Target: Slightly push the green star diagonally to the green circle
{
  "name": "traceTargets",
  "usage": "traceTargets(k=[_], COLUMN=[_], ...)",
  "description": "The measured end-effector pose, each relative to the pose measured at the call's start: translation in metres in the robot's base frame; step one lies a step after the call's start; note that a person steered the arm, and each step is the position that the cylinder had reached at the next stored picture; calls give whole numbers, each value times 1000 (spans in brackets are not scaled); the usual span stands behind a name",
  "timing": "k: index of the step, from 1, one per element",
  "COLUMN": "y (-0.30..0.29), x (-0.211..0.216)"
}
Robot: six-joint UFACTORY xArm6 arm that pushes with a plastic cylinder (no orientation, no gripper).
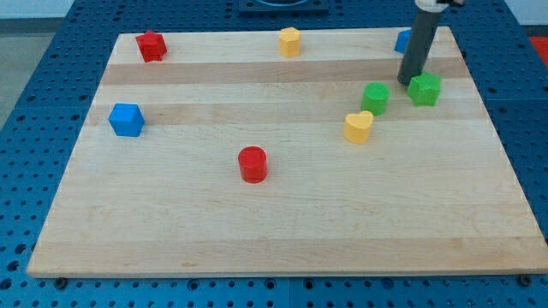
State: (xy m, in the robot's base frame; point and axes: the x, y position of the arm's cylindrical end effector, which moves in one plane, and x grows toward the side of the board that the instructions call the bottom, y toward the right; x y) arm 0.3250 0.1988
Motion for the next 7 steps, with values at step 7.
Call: traceTargets(k=[7], y=[33], x=[-4])
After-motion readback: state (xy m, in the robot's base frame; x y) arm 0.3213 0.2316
